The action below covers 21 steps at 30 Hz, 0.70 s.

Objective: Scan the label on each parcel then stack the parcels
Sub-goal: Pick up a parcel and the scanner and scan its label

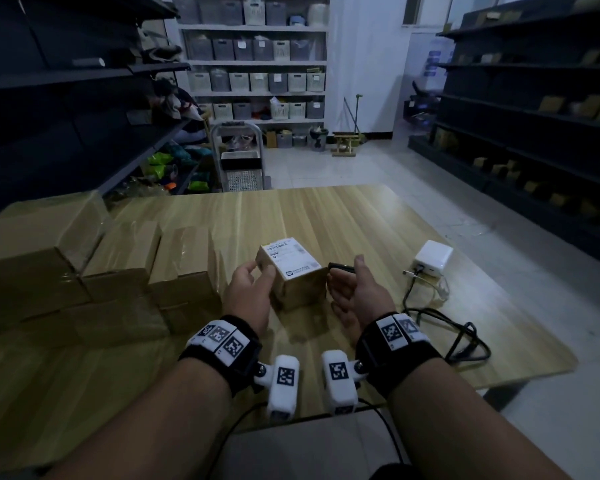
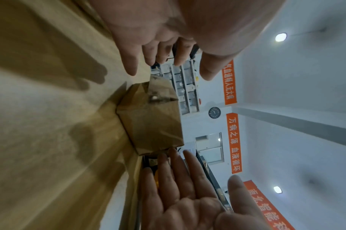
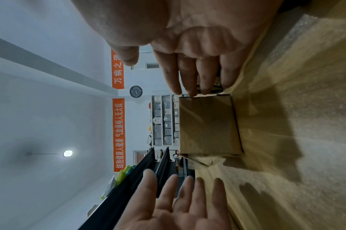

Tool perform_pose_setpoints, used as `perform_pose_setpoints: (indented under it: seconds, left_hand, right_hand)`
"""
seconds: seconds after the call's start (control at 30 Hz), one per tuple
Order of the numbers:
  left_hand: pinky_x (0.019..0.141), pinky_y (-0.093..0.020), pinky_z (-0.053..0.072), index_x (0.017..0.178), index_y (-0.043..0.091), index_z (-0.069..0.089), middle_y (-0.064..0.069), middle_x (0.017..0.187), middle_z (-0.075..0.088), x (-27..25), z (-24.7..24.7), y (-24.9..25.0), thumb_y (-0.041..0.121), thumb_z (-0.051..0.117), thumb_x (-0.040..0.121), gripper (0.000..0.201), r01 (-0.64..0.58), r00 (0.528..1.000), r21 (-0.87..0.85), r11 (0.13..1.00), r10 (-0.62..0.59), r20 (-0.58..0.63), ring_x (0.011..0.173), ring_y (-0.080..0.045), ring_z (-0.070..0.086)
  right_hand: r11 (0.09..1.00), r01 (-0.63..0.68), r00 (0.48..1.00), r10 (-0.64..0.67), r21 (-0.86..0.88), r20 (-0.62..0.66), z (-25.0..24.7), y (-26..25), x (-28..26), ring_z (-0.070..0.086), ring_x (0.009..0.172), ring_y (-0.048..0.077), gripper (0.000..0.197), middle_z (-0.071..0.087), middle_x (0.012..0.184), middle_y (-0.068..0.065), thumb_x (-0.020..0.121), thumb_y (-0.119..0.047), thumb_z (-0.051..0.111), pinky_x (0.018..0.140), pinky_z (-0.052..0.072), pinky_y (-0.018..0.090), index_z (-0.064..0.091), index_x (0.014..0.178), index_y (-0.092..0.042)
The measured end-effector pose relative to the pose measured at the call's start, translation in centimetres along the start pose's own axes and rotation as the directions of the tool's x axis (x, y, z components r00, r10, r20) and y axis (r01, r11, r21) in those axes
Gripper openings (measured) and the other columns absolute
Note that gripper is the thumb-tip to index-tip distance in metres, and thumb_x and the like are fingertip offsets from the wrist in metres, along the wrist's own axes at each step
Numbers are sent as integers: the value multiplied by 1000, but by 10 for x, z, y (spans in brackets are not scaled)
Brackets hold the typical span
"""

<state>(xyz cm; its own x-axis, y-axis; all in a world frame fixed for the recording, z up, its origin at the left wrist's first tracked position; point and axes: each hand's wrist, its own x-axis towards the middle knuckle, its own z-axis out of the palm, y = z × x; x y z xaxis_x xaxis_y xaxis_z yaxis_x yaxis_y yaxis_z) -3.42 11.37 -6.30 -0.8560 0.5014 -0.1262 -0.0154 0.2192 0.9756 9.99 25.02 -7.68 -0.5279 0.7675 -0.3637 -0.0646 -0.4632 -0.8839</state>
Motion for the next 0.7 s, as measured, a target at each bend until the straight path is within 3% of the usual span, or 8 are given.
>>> perform_pose_setpoints:
  seconds: [0.17, 0.23, 0.3, 0.37, 0.47, 0.53, 0.63, 0.7]
  left_hand:
    - [107, -55, 61, 123, 25, 76, 3, 109, 85, 24, 14, -22, 74, 68, 76, 69, 119, 989, -60, 991, -112, 101, 106, -26, 80]
    - [104, -49, 62, 128, 21, 76, 1, 114, 84, 22, 17, -21, 63, 72, 87, 58, 103, 987, -62, 993, -94, 132, 107, -25, 80]
    - [99, -39, 59, 127, 17, 72, -2, 118, 80, 23, 16, -25, 32, 75, 102, 29, 55, 988, -7, 998, -53, 146, 107, -23, 76]
    - [100, -40, 59, 134, 16, 69, -6, 121, 80, 30, 16, -35, 18, 81, 96, 40, 66, 986, -10, 998, -64, 155, 108, -24, 75]
    - [99, -45, 63, 146, 14, 61, -9, 120, 81, 37, 16, -40, 26, 89, 79, 74, 193, 970, -194, 962, -158, 184, 113, -30, 77]
    - [87, -38, 63, 139, 9, 69, -11, 113, 86, 43, 13, -35, 31, 86, 87, 59, 267, 954, -327, 906, -201, 222, 108, -29, 81]
    - [103, -44, 63, 128, 15, 79, -9, 115, 86, 53, 11, -28, 54, 88, 88, 56, 362, 923, -357, 861, -277, 268, 113, -30, 80]
    - [108, -52, 62, 124, 14, 79, -11, 117, 85, 59, 12, -24, 59, 88, 86, 59, 395, 907, -326, 859, -308, 286, 115, -34, 79]
  right_hand:
    - [999, -12, 1000, 11, 45, 19, 2, 5, 3, 72, 119, 20, 68, 80, 124, 1, 99, -72, 48, 108, 50, 41, 77, 121, -14]
    - [998, 6, 1000, -7, 61, 7, 1, 4, -1, 74, 115, 22, 65, 81, 121, 5, 101, -68, 50, 108, 53, 43, 77, 119, -12]
    - [991, 100, 993, -94, 84, -78, -2, -8, -6, 77, 104, 22, 55, 83, 113, 6, 103, -60, 55, 98, 61, 44, 79, 109, -11]
    - [977, 207, 963, -193, 55, -186, -10, -26, -6, 77, 97, 21, 48, 83, 107, 4, 105, -53, 56, 87, 64, 42, 80, 105, -12]
    - [966, 237, 925, -255, -99, -280, -26, -48, 1, 73, 99, 25, 37, 79, 112, 6, 102, -49, 61, 81, 62, 45, 76, 103, -15]
    - [964, 157, 924, -221, -215, -313, -34, -52, 9, 71, 94, 26, 31, 75, 109, 8, 97, -46, 70, 88, 64, 51, 72, 101, -16]
    - [905, 28, 938, -171, -425, -302, -41, -51, 21, 70, 98, 26, 50, 74, 111, 7, 82, -50, 84, 96, 62, 53, 74, 117, -15]
    - [819, -34, 942, -166, -573, -293, -39, -50, 24, 66, 103, 24, 66, 72, 125, 7, 78, -51, 89, 94, 60, 42, 71, 131, -15]
